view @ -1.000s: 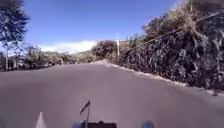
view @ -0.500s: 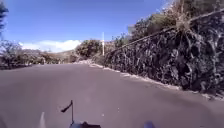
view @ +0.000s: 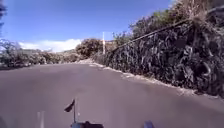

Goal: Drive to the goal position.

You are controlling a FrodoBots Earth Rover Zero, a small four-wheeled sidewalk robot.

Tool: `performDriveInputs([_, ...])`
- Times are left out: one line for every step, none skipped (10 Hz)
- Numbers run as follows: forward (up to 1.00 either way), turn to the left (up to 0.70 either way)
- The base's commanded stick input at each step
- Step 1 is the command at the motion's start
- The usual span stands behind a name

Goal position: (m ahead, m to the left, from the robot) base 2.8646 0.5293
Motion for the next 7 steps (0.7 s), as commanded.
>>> performDriveInputs([1.00,0.00])
performDriveInputs([1.00,0.00])
performDriveInputs([1.00,0.00])
performDriveInputs([1.00,0.00])
performDriveInputs([1.00,0.00])
performDriveInputs([1.00,0.00])
performDriveInputs([1.00,0.00])
